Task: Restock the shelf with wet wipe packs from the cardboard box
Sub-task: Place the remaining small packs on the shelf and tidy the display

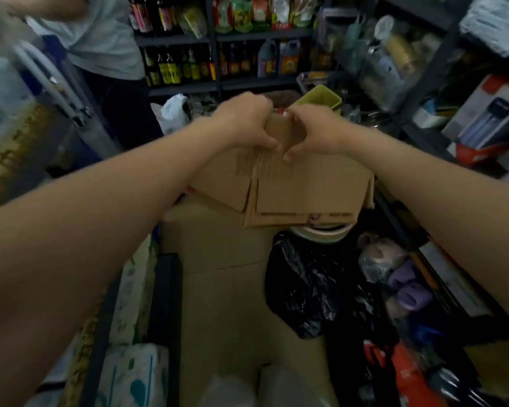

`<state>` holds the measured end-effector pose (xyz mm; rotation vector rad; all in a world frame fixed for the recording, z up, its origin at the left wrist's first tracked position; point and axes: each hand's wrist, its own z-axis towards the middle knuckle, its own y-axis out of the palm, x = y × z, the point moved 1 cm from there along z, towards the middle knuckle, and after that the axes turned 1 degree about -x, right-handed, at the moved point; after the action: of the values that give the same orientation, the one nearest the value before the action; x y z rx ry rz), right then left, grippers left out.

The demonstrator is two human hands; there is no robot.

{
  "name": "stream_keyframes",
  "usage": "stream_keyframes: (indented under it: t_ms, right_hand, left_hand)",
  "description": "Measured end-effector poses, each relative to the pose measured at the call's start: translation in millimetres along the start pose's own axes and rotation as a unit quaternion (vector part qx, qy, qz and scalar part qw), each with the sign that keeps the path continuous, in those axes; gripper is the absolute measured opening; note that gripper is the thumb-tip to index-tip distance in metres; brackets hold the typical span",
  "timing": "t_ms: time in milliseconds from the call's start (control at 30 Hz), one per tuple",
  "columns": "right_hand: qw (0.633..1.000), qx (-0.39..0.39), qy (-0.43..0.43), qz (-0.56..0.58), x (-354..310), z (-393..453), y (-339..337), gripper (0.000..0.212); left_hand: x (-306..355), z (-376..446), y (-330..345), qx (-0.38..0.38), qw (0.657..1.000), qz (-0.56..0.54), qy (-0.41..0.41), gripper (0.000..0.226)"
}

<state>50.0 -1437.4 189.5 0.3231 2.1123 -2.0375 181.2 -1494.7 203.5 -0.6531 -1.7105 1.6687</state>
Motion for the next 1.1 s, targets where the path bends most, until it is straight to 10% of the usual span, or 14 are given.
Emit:
stream_keyframes:
  t_ms: [633,1100]
  right_hand:
    - [0.982,0.129,0.137,-0.005,142.3,517.7,-10.1,0.068]
    - [0.986,-0.038,0.155,-0.054,320.3,834.0,18.2,0.067]
  left_hand:
    - [-278.0,475.1,19.1,0.07,0.996,-0.006,0.055,0.034]
    - [-400.8,804.4,119.0,-0.047,0.997,-0.059,0.035,0.028]
